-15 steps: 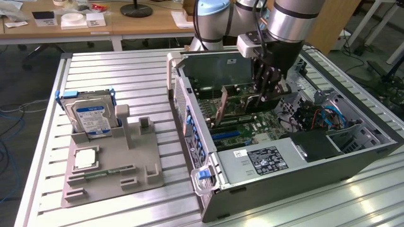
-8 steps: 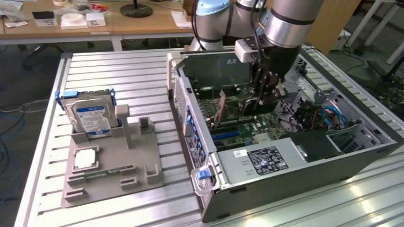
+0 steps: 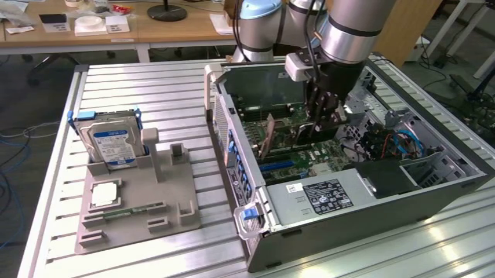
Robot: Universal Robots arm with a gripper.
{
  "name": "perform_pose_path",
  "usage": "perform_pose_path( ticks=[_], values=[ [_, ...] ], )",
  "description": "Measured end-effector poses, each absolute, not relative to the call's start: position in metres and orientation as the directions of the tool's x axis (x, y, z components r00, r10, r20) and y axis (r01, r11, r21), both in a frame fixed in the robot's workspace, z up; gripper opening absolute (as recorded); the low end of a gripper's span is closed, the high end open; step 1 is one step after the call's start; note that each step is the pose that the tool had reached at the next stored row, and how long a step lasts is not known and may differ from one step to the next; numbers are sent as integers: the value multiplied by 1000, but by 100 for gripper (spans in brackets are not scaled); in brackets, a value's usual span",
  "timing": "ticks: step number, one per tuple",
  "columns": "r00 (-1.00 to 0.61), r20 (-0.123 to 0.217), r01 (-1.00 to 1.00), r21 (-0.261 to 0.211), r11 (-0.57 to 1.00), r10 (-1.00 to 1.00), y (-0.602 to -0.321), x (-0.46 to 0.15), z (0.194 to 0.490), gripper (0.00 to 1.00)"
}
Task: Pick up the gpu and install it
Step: 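Insert the gpu into the slot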
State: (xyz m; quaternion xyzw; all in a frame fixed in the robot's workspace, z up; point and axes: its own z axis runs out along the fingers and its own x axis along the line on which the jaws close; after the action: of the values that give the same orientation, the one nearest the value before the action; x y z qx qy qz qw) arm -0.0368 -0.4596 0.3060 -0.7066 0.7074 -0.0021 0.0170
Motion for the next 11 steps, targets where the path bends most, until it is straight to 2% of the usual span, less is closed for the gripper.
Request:
perform_pose_path(
  ticks=[11],
  values=[
    [-2, -21, -1000, -27, 2, -1000, -460, -41, 302, 27]
  ],
)
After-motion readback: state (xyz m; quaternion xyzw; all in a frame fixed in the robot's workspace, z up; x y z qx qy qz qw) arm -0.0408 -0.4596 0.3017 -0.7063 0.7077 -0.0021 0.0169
